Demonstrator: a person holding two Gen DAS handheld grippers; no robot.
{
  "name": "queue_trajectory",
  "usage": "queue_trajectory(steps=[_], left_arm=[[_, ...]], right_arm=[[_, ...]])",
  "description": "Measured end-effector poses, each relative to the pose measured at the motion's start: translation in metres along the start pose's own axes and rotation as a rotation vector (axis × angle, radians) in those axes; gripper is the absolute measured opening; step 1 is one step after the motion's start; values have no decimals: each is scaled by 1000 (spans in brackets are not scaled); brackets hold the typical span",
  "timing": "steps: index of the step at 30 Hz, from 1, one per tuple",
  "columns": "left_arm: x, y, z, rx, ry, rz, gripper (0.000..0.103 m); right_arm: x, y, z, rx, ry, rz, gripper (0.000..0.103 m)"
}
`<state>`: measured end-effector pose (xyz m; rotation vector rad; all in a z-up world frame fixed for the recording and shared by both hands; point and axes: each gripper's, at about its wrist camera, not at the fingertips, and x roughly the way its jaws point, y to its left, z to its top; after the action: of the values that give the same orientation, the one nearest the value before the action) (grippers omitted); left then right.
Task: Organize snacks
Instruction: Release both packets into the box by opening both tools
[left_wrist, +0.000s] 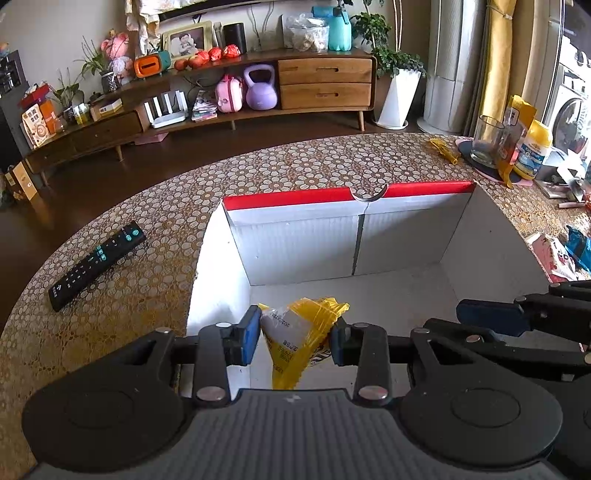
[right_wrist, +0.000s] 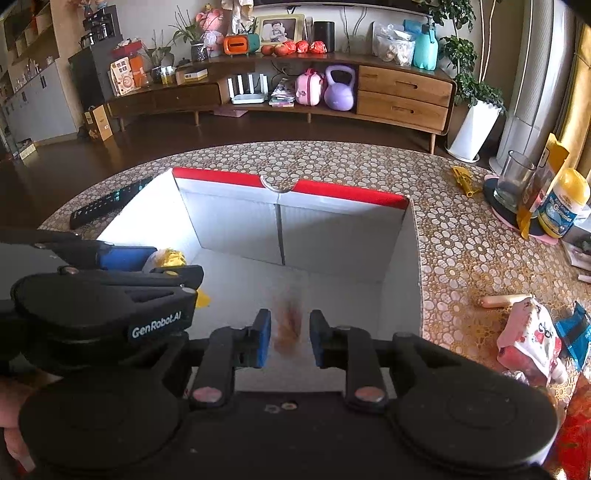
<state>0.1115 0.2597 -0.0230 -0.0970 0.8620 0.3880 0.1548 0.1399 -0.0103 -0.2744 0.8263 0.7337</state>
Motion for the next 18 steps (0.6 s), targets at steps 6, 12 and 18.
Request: queue_trajectory(steps=[6,12,18], left_arm=[[-8,5,1,-34,-12,9,57],[-22,3,1,-39,-34,12,58],[-45,-2,-5,-55,-75,-4,58]], right_arm=[[-6,0,-2,2,-8,2,33],[-19,0,-6,13,-33,12,37],[-39,-4,-16,33,-77,18,38]])
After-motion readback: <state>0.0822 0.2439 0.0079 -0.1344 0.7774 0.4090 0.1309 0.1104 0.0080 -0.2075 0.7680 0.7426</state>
